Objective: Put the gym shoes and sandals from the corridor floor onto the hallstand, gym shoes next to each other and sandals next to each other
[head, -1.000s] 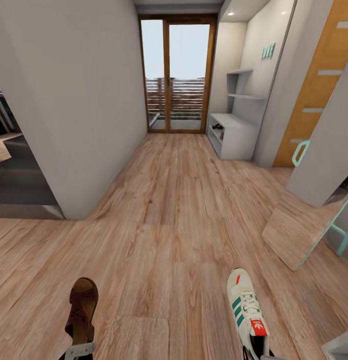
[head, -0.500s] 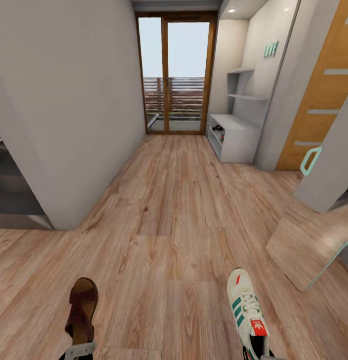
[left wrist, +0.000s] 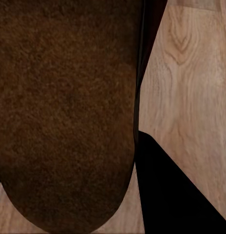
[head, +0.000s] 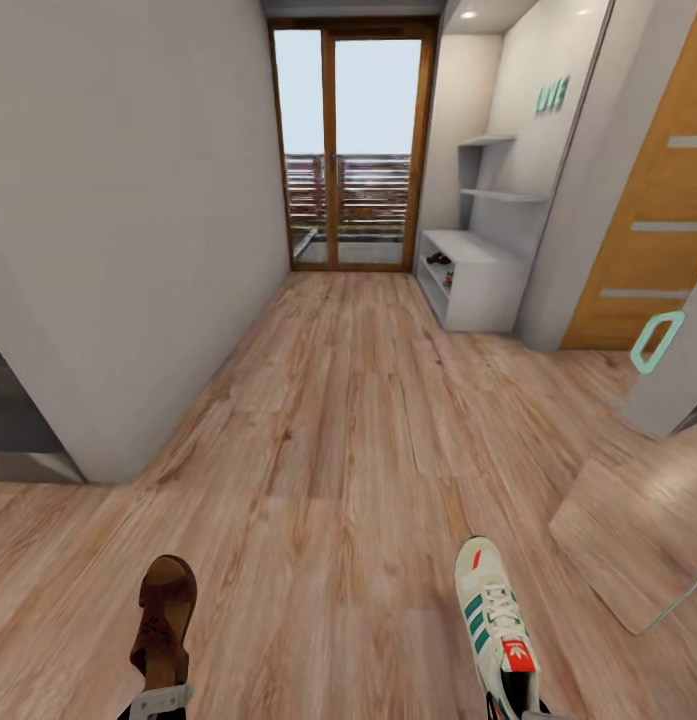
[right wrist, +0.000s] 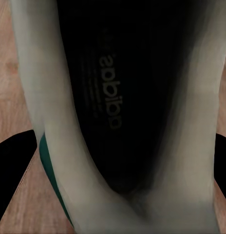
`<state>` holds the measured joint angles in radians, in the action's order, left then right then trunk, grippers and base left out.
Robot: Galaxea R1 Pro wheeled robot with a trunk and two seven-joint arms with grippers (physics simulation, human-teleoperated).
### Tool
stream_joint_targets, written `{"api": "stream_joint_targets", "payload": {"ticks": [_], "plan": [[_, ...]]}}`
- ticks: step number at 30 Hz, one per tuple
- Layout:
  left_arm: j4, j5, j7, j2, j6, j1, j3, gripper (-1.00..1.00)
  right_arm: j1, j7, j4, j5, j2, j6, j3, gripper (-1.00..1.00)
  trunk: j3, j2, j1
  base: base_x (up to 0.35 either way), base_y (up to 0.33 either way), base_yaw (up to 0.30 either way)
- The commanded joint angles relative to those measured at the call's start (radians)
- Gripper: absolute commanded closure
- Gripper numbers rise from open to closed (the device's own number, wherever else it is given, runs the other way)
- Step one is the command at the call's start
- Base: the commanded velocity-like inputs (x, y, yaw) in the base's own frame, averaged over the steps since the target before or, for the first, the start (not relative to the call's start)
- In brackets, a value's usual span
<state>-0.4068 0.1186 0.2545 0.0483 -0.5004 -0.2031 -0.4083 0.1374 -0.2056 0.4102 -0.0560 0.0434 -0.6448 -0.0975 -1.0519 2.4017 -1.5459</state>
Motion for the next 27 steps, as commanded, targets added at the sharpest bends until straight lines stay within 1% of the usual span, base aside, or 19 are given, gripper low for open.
{"api": "stream_joint_targets", "payload": {"ticks": [1, 27], "plan": [[0.0, 0.013, 0.005, -0.001, -0.004, -0.001, -0.009, 1.0, 0.001, -0.006, 0.0, -0.005, 0.001, -0.003, -0.008, 1.0, -0.001, 0.0, 0.0, 0.339, 0.0, 0.0], [0.0, 0.013, 0.005, -0.001, -0.005, -0.001, -0.009, 1.0, 0.001, -0.005, 0.001, -0.005, 0.002, -0.005, -0.009, 1.0, -0.001, 0.0, 0.0, 0.339, 0.0, 0.001]]}}
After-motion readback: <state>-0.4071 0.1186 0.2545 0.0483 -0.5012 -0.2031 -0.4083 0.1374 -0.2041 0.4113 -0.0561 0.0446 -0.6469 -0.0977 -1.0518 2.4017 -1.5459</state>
